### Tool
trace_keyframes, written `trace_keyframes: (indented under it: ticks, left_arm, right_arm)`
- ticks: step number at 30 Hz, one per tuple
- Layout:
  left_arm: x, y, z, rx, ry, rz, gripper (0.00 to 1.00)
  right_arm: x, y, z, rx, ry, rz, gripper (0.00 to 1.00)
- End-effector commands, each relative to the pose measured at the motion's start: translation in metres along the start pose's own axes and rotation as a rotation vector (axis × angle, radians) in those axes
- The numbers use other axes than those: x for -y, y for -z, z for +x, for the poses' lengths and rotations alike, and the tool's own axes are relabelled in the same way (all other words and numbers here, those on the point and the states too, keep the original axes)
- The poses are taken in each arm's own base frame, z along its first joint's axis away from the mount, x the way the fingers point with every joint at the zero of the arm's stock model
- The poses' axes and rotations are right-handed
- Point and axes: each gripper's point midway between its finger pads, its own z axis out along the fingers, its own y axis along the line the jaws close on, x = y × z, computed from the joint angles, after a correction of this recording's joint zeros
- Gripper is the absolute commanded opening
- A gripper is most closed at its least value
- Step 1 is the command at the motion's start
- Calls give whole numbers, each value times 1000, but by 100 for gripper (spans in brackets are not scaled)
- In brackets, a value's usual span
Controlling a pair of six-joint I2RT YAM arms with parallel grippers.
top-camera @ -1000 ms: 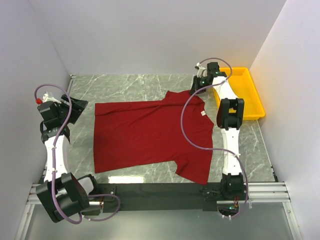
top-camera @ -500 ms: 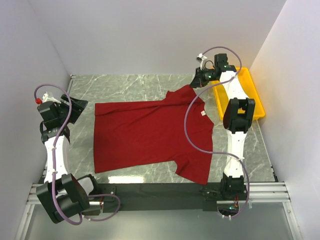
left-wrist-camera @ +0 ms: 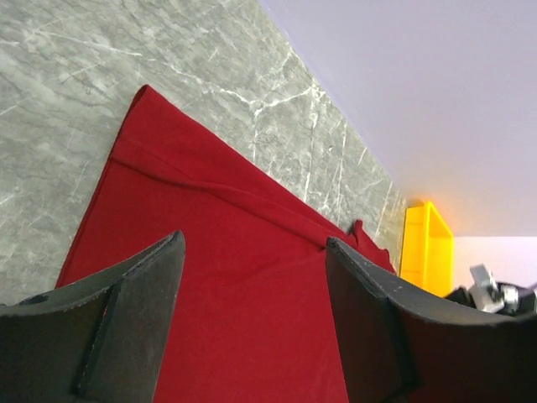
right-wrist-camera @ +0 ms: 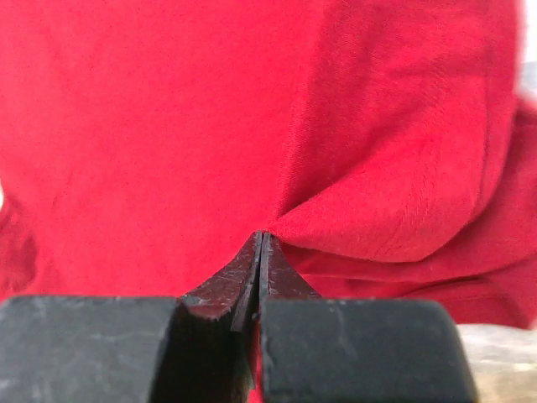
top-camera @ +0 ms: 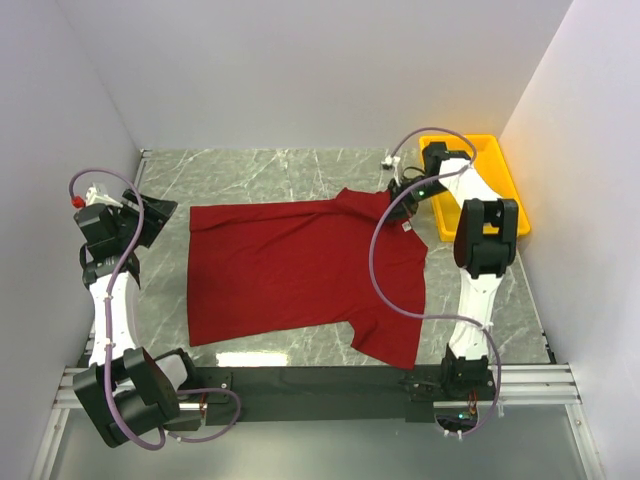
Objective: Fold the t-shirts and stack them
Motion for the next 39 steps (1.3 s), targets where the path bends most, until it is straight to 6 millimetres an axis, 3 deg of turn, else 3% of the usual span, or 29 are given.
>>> trace_keyframes:
  ticks: [1, 4, 5, 6, 8, 12, 14, 16, 19, 20, 23, 24, 25, 26, 29, 31, 32, 39]
  left_arm:
    - [12, 4, -7, 27, -51, 64, 73]
    - [14, 3, -7, 23, -51, 75, 73]
    - [13, 3, -6, 22, -52, 74, 73]
    - [12, 2, -5, 17, -52, 75, 73]
    - [12, 2, -3, 11, -53, 80, 73]
    - [11, 2, -1, 0, -64, 83, 73]
    - [12, 3, 0, -4, -68, 84, 73]
    - [10, 3, 1, -7, -78, 80, 73]
    - [8, 4, 2, -10, -92, 70, 73]
    - [8, 5, 2, -11, -96, 69, 73]
    - [6, 5, 4, -12, -98, 69, 73]
    - [6, 5, 5, -13, -98, 72, 73]
    - [5, 5, 7, -15, -95, 72, 73]
    - [5, 5, 6, -12, -91, 73, 73]
    - [4, 7, 8, -12, -87, 73, 73]
    - [4, 8, 8, -10, -87, 71, 73]
    - [4, 8, 8, -10, -87, 71, 73]
    - [0, 9, 15, -21, -71, 73, 73]
  right_arm:
    - [-35, 18, -13, -19, 231, -9, 0]
    - [-45, 14, 2, -72, 269, -3, 0]
    - [-47, 13, -1, -74, 301, 14, 0]
    - [-50, 8, 11, -109, 296, 13, 0]
    - [-52, 6, 11, -122, 338, 37, 0]
    - [-50, -3, 33, -205, 352, 79, 7]
    - [-42, -2, 40, -243, 333, 124, 32]
    - [-36, 7, 37, -236, 307, 160, 47]
    - [-34, 30, 13, -150, 272, 199, 54]
    - [-35, 38, -4, -106, 278, 203, 55]
    - [-30, 44, -34, -34, 207, 219, 58]
    - [-30, 40, -40, -15, 116, 212, 60]
    - [-26, 21, -38, -28, 53, 177, 60]
    - [-18, 21, -55, -13, 32, 202, 60]
    - [-3, -6, -70, -30, -96, 197, 61]
    - [7, -23, -70, -42, -167, 195, 61]
    - [10, -25, -83, -22, -156, 211, 61]
    - [33, -56, -87, -56, -157, 297, 63]
